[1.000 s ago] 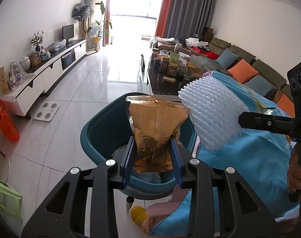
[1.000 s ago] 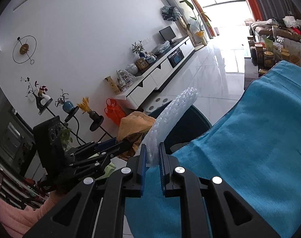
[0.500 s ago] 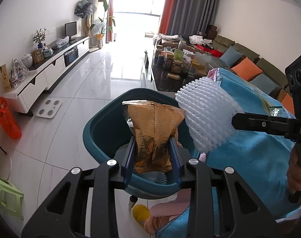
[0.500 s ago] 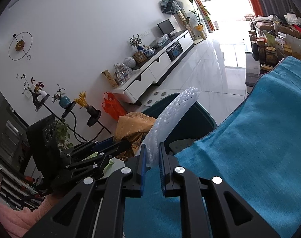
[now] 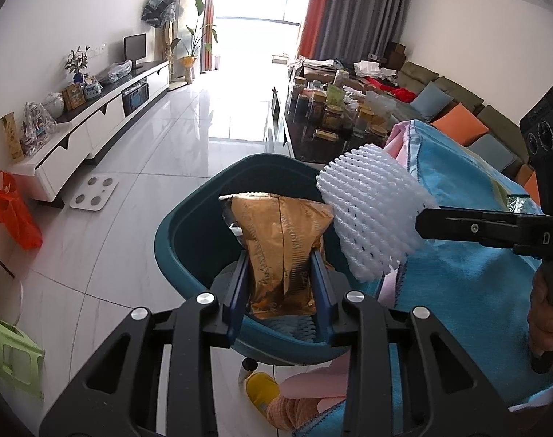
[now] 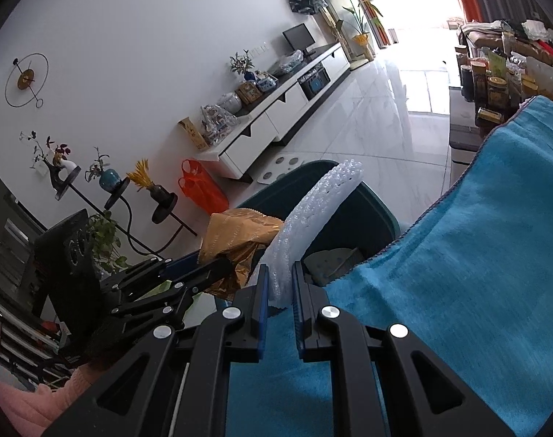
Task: Collect trash
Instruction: 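Carry the gold wrapper with the left tool while the right tool carries the foam net to the teal bin, then open the left tool over the bin while the right tool releases the foam net into it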
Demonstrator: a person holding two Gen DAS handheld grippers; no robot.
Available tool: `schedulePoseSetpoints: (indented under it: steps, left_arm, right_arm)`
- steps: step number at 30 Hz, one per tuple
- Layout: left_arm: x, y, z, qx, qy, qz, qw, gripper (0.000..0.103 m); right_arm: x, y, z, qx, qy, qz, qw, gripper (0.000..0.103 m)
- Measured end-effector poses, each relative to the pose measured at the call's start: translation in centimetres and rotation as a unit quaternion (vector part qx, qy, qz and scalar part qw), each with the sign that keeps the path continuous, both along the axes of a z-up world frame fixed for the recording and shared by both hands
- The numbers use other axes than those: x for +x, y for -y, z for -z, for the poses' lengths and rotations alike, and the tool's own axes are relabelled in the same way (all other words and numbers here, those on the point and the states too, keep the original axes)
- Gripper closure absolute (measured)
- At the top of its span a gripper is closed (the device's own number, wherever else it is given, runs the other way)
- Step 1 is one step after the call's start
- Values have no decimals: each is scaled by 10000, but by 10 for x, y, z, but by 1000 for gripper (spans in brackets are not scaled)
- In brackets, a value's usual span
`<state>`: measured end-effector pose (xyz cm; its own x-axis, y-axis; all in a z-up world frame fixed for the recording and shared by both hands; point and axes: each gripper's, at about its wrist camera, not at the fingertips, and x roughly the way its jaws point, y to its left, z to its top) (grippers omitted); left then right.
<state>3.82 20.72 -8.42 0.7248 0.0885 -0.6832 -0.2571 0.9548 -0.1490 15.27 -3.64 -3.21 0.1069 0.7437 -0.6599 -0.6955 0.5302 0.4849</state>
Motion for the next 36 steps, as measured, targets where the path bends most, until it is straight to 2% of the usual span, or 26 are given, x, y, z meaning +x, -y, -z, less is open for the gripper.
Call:
schedulePoseSetpoints:
  steps: [15, 17, 20, 27, 36]
  left_arm:
    - [23, -2, 19, -69, -224, -151, 9996, 69]
    - [25, -1, 22, -66, -257, -170, 9995, 65]
    - [28, -2, 26, -59, -289, -207, 9994, 58]
    - [27, -3, 26, -9, -250, -304, 9992, 49]
    - [10, 16, 2, 313, 98, -141, 9994, 37]
  right_arm:
    - [5, -25, 11, -547, 24, 43, 9985, 87]
    - [5, -25, 12, -557, 16, 61, 9984, 86]
    - [4, -24, 11, -555, 58, 96, 9984, 77]
    - [4, -16, 9, -442, 62, 199, 9988, 74]
    - [-4, 13, -4, -211, 312, 315, 9988, 69]
